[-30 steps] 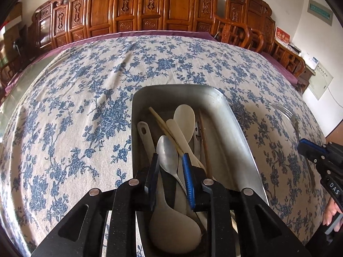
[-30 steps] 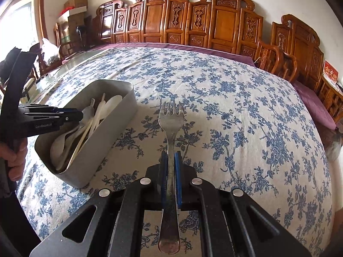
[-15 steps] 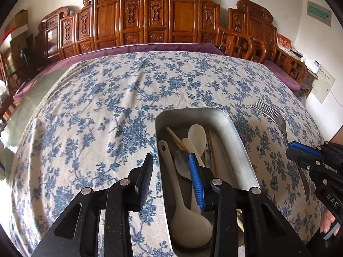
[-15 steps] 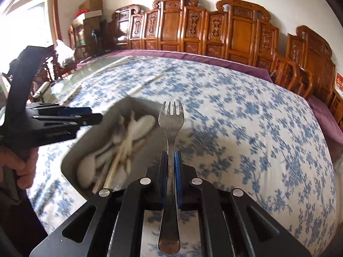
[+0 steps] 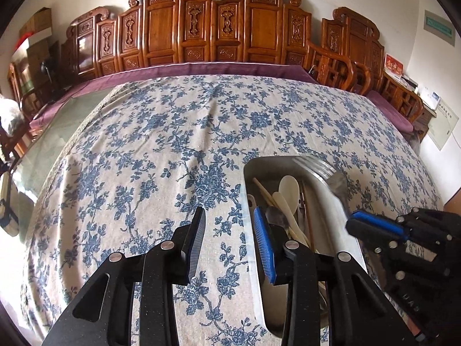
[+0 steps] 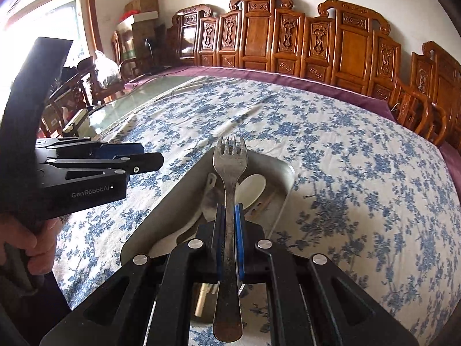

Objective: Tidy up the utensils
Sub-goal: 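Lower the metal fork into the tray and open the right tool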

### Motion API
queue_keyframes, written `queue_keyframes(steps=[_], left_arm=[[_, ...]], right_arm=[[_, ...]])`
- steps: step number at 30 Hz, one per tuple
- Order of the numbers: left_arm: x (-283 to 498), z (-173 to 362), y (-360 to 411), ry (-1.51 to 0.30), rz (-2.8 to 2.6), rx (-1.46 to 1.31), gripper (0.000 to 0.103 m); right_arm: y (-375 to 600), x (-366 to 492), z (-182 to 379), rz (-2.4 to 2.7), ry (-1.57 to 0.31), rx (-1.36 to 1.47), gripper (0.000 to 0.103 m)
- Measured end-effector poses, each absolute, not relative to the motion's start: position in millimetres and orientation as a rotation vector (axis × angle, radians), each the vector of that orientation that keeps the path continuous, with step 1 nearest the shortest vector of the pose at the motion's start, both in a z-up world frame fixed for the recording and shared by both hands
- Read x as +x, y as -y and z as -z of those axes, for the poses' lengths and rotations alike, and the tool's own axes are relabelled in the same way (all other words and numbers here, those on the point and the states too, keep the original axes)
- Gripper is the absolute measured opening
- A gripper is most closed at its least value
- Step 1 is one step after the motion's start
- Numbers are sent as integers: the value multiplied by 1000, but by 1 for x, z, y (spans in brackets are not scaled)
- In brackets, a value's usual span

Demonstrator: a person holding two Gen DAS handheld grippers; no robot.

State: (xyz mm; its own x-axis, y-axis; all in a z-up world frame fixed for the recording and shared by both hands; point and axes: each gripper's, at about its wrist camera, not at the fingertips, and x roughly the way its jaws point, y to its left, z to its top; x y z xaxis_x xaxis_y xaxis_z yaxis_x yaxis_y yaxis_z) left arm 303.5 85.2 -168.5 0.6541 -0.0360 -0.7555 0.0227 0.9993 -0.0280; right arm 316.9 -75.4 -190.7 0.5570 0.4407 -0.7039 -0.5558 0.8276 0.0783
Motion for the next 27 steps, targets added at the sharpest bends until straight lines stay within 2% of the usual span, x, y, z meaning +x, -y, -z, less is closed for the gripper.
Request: queue_keyframes(steps=[10,27], left_arm=[[307,173,-91,-870,23,-26,34],[305,170,-90,-864,24,-19,34]], right_arm=[[50,330,222,-589,-828,-216,8],[59,352,238,-568,-876,-90,9]])
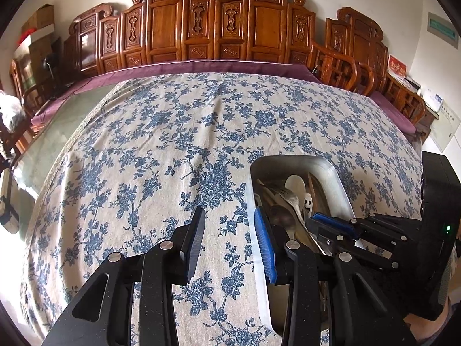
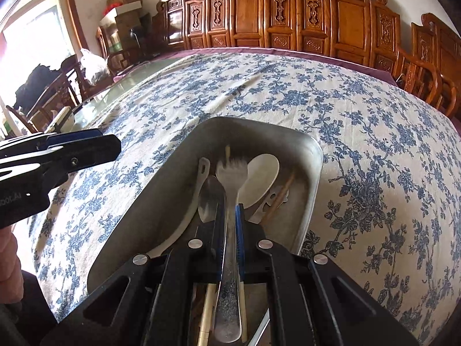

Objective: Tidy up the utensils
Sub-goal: 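Lower the metal fork into the tray and open the right tool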

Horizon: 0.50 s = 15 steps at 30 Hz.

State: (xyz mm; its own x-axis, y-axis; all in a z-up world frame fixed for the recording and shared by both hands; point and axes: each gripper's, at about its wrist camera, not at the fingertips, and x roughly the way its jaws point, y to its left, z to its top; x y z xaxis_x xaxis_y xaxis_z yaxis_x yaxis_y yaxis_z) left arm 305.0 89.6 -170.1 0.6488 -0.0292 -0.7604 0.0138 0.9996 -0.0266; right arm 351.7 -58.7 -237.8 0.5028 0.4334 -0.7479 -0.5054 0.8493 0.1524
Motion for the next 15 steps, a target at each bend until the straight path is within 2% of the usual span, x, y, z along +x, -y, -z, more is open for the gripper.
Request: queue_keyframes(steps=[9,12,13,14,15], left_arm=[[304,171,-84,-867,28,-6,34],[303,170,-79,-864,33,1,34],[302,169,-77,-860,35,4,38],[301,169,-75,-857,34,7,49],[299,168,-72,-852,35,11,51]], right_arm=[[81,335,219,-568,-818,-71,10],[96,328,212,-546,-801,-54,19],[100,326,210,-540,-798,-49,22],[105,323,209,-531,-795,-44,26],[113,320,206,-519,-790,-39,31]])
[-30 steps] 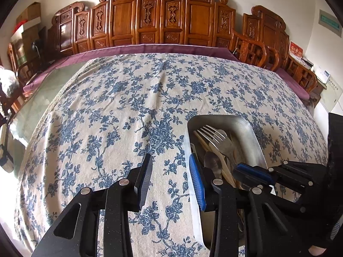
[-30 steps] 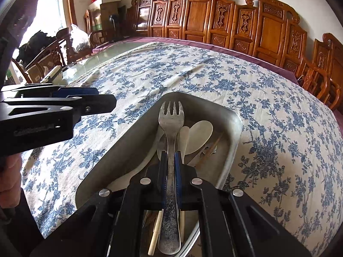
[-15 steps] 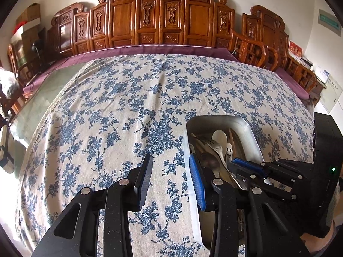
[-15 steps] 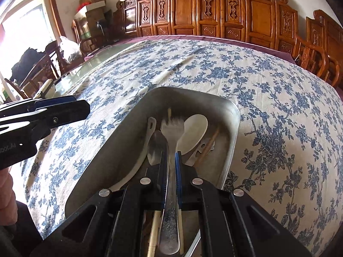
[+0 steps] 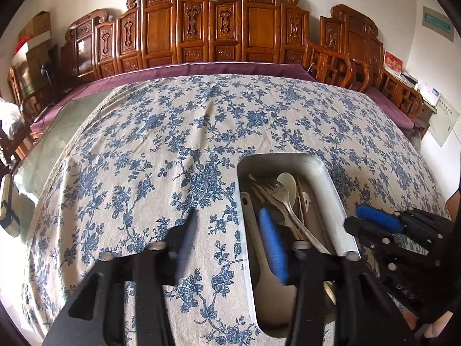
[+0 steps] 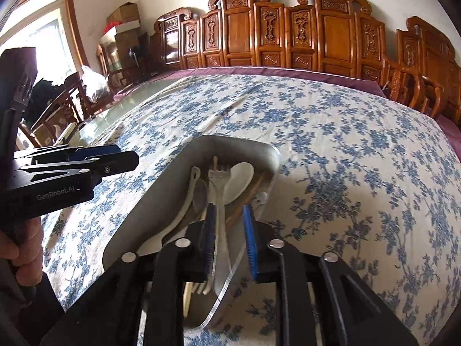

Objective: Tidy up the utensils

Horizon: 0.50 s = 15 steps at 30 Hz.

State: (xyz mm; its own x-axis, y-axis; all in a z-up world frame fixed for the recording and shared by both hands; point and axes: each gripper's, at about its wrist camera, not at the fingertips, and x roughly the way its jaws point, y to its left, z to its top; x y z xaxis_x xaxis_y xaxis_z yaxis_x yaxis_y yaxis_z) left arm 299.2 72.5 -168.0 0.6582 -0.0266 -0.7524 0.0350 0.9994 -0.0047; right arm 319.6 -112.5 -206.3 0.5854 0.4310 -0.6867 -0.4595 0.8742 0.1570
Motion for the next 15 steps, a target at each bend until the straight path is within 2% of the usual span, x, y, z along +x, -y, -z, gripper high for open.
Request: queue_keyframes(steps=[4,6,8,10,12,15], left_arm=[[293,164,-61,-845,39,22,51],[290,161,-54,-845,48,29,65],[283,155,-45,-838,66,33,80],[276,151,-39,-832,74,38,88],[268,149,-33,-828,67,46,91],[257,146,-26,-836,57,55,94]], right_arm=[[136,305,198,-476,-775,-25,48],[147,297,194,-447,-770,-20,66],[157,291,191,-421,-767,-19,76],[168,283,187,-387,-760,-23,83],[177,275,182,-356,-751,-26,93],[189,265,175,-336,-747,-20,99]])
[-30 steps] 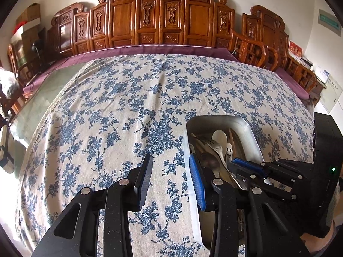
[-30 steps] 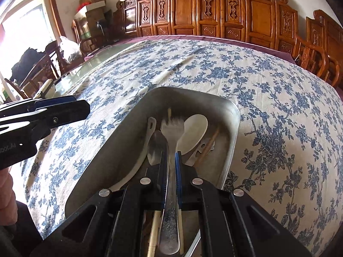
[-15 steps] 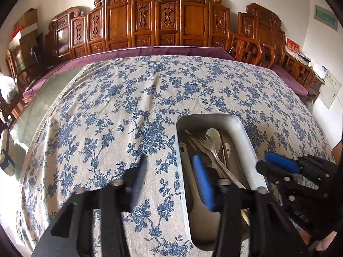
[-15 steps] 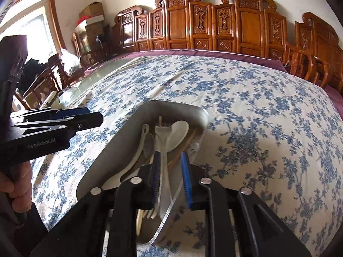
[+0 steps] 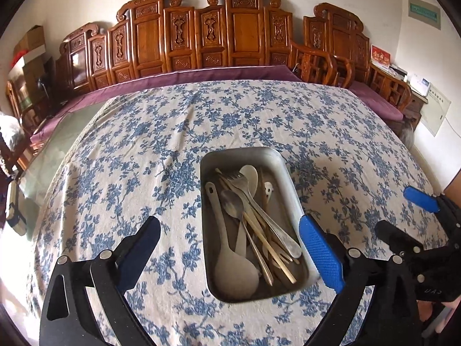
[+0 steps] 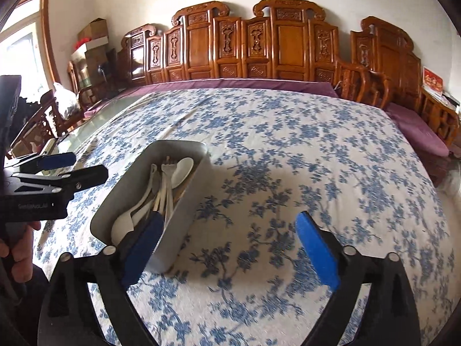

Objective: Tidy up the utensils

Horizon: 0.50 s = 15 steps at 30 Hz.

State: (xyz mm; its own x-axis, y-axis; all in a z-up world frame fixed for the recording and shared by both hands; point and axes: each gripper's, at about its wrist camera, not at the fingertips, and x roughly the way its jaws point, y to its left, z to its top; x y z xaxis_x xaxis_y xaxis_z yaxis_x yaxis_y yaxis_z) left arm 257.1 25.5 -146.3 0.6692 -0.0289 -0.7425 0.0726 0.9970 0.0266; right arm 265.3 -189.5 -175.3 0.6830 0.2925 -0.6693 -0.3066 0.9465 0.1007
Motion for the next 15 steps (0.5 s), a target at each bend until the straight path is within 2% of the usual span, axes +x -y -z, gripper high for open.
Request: queue_keyframes(steps=[15], left_arm=[[190,121,-1,-840,65,41,95]], right_arm=[[234,201,131,-261,-701,11,100]])
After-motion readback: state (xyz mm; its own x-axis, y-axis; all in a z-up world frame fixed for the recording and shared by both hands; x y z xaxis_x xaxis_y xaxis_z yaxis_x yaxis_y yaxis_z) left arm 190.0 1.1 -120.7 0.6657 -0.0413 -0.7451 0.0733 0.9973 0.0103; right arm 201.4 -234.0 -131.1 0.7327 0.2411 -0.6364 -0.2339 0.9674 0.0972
